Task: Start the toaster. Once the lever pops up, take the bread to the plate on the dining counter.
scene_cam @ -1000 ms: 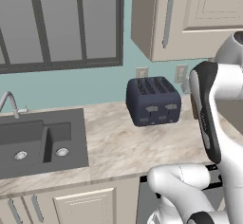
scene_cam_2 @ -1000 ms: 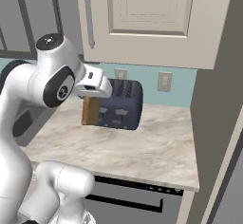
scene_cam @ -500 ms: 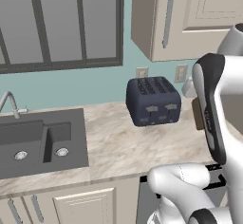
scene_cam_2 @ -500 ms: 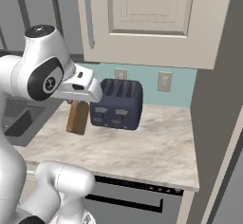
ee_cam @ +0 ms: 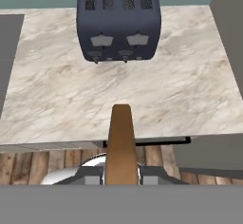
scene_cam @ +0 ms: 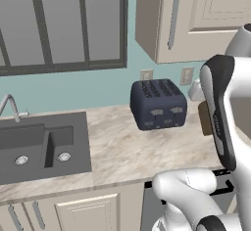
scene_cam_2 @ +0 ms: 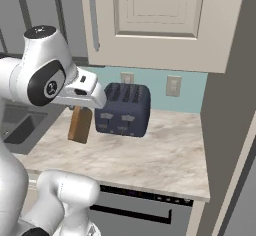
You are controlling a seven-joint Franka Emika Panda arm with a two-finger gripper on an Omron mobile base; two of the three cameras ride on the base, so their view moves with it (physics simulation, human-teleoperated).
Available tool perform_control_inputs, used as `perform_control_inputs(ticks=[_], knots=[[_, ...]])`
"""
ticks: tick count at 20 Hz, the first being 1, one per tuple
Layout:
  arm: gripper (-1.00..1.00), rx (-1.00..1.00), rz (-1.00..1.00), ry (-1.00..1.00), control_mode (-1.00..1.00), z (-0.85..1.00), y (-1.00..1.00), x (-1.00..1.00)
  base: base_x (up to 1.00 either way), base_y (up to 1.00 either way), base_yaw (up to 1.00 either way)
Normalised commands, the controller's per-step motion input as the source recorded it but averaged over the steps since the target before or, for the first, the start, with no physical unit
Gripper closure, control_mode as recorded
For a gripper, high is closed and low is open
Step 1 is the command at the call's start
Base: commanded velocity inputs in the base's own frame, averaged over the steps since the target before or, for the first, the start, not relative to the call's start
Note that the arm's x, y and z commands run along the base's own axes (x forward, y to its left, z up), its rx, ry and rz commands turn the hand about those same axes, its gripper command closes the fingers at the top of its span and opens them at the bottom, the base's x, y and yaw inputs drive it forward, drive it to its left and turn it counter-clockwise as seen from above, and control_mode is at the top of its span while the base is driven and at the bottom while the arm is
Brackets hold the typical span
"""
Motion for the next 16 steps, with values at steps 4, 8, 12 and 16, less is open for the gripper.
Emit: perform_control_inputs(ticks=[4, 8, 12, 16], knots=[[1.00, 0.05, -0.03, 0.00, -1.00, -0.14, 0.10, -0.10, 0.00, 0.00, 0.00], [1.00, 0.03, -0.02, 0.00, -1.00, -0.05, 0.12, -0.04, 0.00, 0.00, 0.00], [1.00, 0.00, 0.00, 0.00, -1.00, 0.00, 0.16, 0.00, 0.00, 0.00, 0.00], [1.00, 0.00, 0.00, 0.00, -1.00, 0.00, 0.09, 0.00, 0.00, 0.00, 0.00]])
